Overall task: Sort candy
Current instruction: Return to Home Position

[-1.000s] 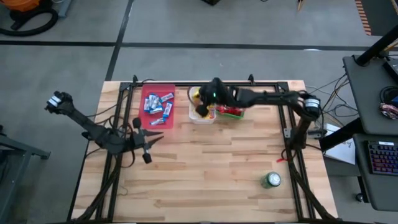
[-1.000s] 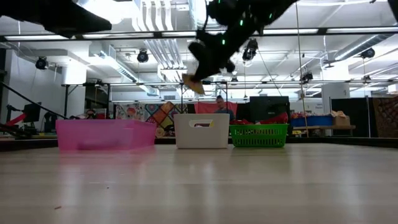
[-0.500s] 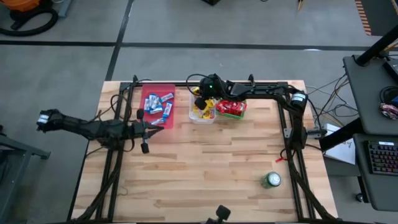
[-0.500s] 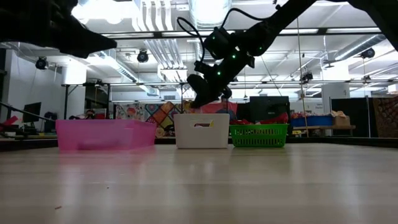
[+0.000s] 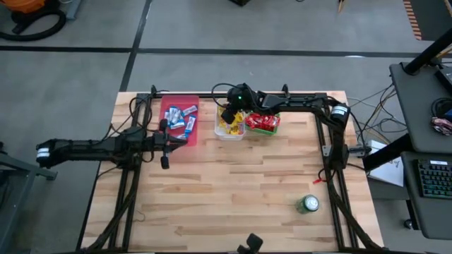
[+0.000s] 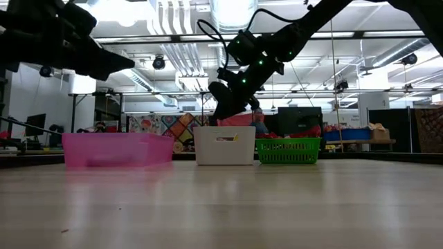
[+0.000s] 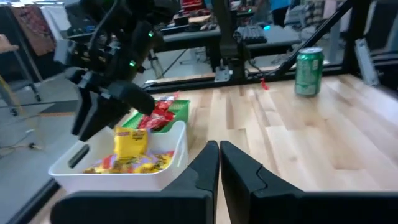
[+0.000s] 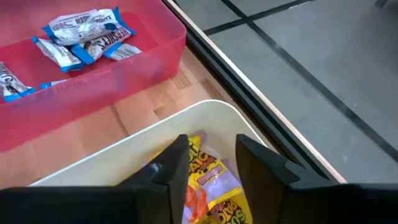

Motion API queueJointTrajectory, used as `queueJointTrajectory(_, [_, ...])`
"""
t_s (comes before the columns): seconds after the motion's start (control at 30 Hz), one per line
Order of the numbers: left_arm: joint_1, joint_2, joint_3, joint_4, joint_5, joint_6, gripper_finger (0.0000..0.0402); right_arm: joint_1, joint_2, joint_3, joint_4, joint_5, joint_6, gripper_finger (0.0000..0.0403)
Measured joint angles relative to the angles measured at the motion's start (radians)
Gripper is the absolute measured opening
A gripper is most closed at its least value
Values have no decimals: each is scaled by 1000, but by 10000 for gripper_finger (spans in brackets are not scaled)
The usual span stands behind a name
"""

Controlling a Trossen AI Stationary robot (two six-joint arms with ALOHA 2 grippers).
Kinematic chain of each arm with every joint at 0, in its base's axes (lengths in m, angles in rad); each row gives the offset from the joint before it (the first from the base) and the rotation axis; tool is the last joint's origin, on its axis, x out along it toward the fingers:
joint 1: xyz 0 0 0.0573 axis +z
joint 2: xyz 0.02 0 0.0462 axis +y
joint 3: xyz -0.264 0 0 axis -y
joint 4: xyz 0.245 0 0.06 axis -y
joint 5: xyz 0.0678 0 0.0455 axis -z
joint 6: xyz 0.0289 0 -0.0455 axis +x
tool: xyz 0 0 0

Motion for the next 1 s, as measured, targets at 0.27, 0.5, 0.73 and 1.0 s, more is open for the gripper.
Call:
queueJointTrajectory(0.27, [46,-2,-48,-9,117,8,0,57,-73,-43,41,-148,-49,149])
queueJointTrajectory(0.5, [102,-48,-49,-87,328,-21,0,149,-213,-255,236,-157,-135,134])
queueJointTrajectory(0.73, [114,-168,-74,-162,381,-18,0,201,-449,-519,338,-158,-173,123])
queueJointTrajectory(1.0, [115,-349,-84,-159,463,-35,0,210,-736,-801,429,-146,-122,124])
